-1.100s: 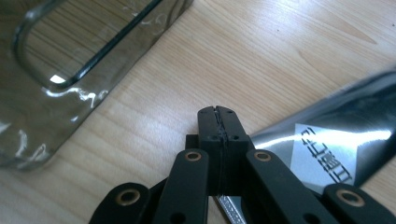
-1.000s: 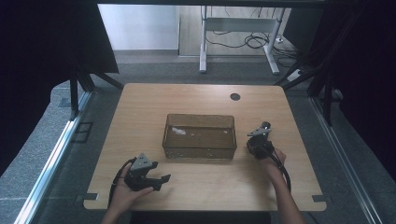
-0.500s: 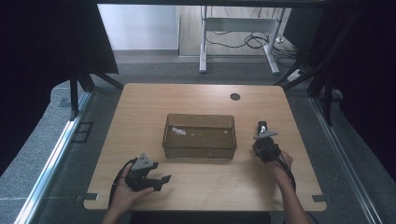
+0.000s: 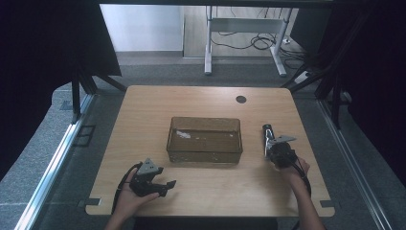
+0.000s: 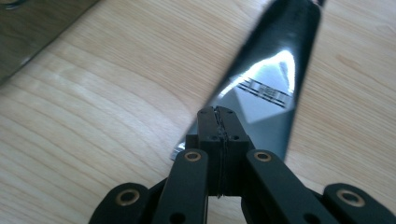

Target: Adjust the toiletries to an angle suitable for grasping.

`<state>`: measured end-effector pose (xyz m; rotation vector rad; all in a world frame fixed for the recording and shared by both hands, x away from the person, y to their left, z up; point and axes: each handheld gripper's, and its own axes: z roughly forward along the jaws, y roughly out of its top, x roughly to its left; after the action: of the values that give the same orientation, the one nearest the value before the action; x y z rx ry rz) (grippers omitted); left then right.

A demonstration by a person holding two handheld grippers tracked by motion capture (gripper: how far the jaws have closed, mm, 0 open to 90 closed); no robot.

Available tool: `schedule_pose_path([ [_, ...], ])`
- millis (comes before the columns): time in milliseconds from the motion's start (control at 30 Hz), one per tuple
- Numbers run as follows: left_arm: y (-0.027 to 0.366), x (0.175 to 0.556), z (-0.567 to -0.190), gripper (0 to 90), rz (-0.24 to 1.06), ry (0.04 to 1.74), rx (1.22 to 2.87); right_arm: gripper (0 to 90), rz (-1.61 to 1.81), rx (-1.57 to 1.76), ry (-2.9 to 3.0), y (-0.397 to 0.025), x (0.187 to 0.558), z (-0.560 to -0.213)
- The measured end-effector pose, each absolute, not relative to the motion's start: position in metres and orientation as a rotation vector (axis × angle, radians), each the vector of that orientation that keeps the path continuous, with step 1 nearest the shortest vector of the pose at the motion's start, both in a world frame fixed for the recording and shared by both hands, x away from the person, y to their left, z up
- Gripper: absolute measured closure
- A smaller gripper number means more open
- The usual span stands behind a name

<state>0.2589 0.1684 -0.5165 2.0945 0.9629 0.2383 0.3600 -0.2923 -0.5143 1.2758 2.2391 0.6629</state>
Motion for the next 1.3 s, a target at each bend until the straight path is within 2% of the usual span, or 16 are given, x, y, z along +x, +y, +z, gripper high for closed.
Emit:
schedule_pose_path([
  [333, 0.17, 0.259, -0.517, 26.2, 0.239, 0.969, 2.088, 88.8, 0.648, 1.247, 2.275, -0.278, 0.364, -0.517],
  [833, 0.168, 0.26, -0.519, 26.2, 0.238, 0.966, 2.102, 88.7, 0.603, 1.327, 2.224, -0.315, 0.364, -0.521],
  [1167, 0.168, 0.26, -0.52, 26.2, 0.238, 0.965, 2.106, 87.5, 0.586, 1.345, 2.216, -0.324, 0.368, -0.52],
  [1300, 0.168, 0.26, -0.519, 26.2, 0.238, 0.969, 2.102, 84.3, 0.602, 1.298, 2.242, -0.321, 0.365, -0.515],
])
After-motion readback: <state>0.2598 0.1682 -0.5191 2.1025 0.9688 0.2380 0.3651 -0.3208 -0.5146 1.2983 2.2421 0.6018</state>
